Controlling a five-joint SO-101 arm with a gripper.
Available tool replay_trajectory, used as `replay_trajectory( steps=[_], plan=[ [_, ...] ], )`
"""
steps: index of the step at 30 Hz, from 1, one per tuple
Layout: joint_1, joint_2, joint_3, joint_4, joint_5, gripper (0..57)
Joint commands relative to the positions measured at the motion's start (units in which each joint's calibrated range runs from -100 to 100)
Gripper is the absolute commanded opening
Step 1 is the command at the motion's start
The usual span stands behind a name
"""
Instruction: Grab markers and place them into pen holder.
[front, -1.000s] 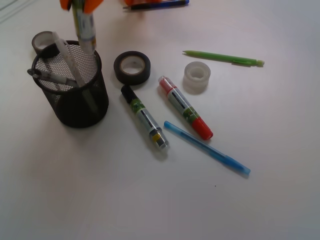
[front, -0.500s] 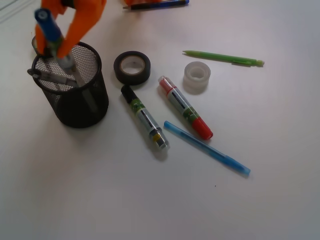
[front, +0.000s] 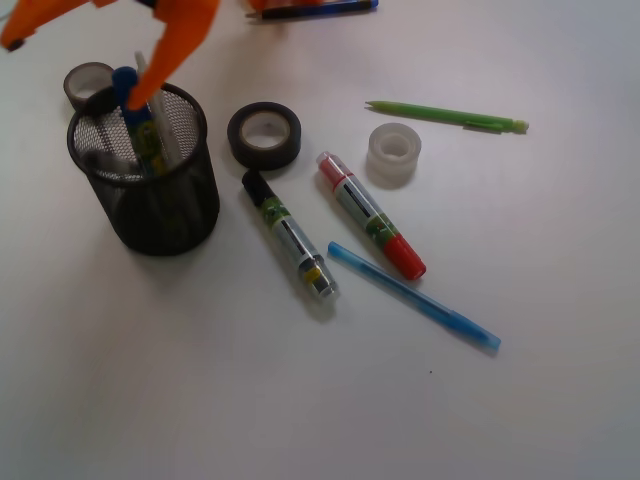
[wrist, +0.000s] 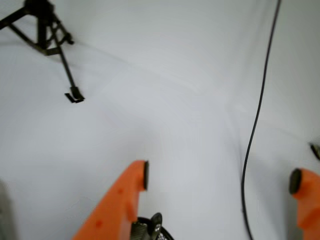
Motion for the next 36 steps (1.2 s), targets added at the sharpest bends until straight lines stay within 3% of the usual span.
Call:
replay_trajectory(
  steps=[1,8,11,19,36],
  plan=[
    [-3.7,-0.3,-23.3,28.8,6.0,31.3],
    [-10.3,12.5,-46.0,58.6,6.3,31.3],
    [-13.8,19.2,-50.8,67.7,1.4,31.3],
    [-23.0,35.4,-58.5,71.9,-7.9,31.3],
    [-15.9,58.5,-75.4,73.3,-4.4,31.3]
  ],
)
